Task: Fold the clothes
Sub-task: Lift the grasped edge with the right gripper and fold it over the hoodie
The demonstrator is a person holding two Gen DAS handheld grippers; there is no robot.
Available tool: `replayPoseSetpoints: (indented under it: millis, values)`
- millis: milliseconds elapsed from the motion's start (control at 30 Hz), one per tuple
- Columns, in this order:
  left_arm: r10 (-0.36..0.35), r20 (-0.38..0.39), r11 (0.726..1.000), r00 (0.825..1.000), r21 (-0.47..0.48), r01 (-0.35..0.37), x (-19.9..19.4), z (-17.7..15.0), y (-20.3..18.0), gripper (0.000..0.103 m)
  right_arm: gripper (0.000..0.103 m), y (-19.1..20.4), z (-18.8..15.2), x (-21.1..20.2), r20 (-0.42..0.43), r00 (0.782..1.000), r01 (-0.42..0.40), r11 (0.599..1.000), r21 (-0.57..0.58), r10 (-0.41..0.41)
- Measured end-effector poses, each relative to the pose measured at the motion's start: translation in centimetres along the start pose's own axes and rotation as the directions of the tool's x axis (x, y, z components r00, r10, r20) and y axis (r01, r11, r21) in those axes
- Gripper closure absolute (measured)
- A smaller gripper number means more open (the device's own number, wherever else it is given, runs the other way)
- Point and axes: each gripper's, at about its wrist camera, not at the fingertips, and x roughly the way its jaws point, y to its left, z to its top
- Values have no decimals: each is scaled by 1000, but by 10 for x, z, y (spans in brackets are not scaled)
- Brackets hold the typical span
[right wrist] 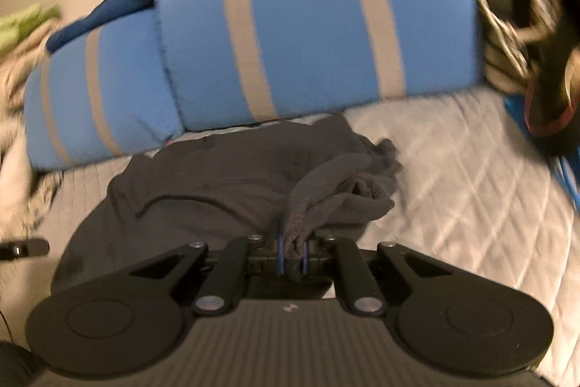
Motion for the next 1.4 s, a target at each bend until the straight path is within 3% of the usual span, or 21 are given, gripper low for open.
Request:
replayPoseSetpoints:
  millis: [300, 733, 1400]
  values:
    - [-4, 49, 999, 999, -38, 6, -13, 5, 15, 0, 95, 73, 6, 17, -6, 999, -34, 979, -201, 33]
    - [25, 120, 995, 993, -98, -13, -30, 12, 43, 0, 95, 148, -12, 28, -14, 995, -99, 904, -415, 103]
    - [46, 145, 985, 988, -174, -21, -40, 15, 78, 0, 95, 234, -50, 34, -18, 983, -155, 774, -613, 183]
